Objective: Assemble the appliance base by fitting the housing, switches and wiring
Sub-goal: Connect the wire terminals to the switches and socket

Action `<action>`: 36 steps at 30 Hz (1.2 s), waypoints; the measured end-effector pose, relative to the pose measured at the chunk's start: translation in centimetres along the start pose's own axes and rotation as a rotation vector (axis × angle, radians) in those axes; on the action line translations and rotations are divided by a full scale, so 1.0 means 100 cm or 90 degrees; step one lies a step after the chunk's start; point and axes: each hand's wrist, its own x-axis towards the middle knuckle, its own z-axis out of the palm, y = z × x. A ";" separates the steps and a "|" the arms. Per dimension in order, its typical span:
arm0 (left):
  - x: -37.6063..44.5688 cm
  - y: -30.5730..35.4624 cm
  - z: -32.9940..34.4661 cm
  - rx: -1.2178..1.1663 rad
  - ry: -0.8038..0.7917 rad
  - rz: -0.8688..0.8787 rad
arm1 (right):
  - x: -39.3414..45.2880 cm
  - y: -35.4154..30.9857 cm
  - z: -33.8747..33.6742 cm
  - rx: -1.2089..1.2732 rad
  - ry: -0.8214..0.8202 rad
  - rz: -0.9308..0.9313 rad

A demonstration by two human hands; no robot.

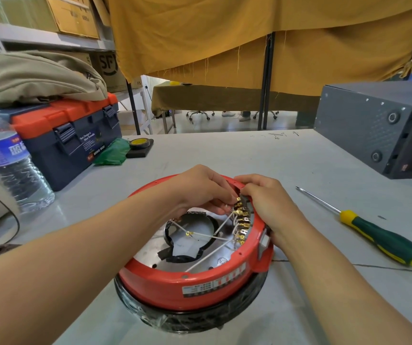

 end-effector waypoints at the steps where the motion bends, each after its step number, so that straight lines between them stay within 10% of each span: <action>1: 0.001 -0.001 0.001 -0.005 0.000 0.001 | -0.001 0.000 0.000 0.000 -0.003 0.001; 36: -0.004 -0.012 0.004 0.029 0.039 0.099 | 0.002 0.000 -0.007 -0.115 -0.057 -0.008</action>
